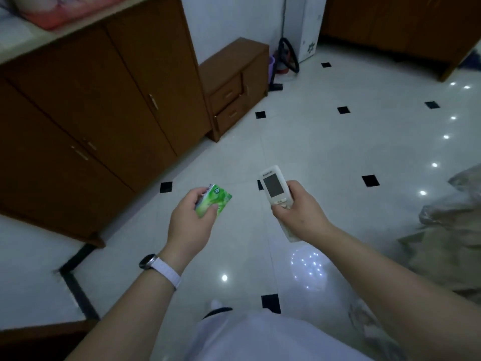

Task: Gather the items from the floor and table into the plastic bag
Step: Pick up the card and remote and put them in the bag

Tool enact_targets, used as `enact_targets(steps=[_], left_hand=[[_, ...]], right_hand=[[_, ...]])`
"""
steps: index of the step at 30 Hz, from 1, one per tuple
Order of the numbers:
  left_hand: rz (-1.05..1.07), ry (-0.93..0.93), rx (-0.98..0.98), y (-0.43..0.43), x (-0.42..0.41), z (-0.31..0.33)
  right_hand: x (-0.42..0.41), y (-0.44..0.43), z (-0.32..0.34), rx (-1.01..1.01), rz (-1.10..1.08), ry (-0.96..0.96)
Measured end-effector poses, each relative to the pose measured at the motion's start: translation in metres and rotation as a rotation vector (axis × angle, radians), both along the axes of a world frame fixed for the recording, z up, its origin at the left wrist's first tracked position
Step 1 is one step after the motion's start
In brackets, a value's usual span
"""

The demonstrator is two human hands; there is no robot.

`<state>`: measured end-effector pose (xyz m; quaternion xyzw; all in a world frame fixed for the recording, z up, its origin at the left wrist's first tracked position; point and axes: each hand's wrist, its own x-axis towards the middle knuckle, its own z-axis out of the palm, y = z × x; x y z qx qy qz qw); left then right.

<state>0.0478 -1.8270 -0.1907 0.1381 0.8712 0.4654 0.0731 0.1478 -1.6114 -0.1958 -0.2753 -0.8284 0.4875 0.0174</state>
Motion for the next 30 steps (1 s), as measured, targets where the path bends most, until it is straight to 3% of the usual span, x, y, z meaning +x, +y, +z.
enact_targets(steps=[9, 18, 30], left_hand=[[-0.246, -0.078, 0.040, 0.125, -0.132, -0.039], [-0.589, -0.085, 0.076, 0.288, -0.260, -0.030], [-0.959, -0.023, 0.022, 0.537, -0.271, -0.033]], right_hand=[[-0.070, 0.089, -0.021, 0.024, -0.254, -0.102], [-0.139, 0.183, 0.006, 0.119, -0.580, -0.143], [-0.114, 0.360, -0.022, 0.087, -0.952, -0.139]])
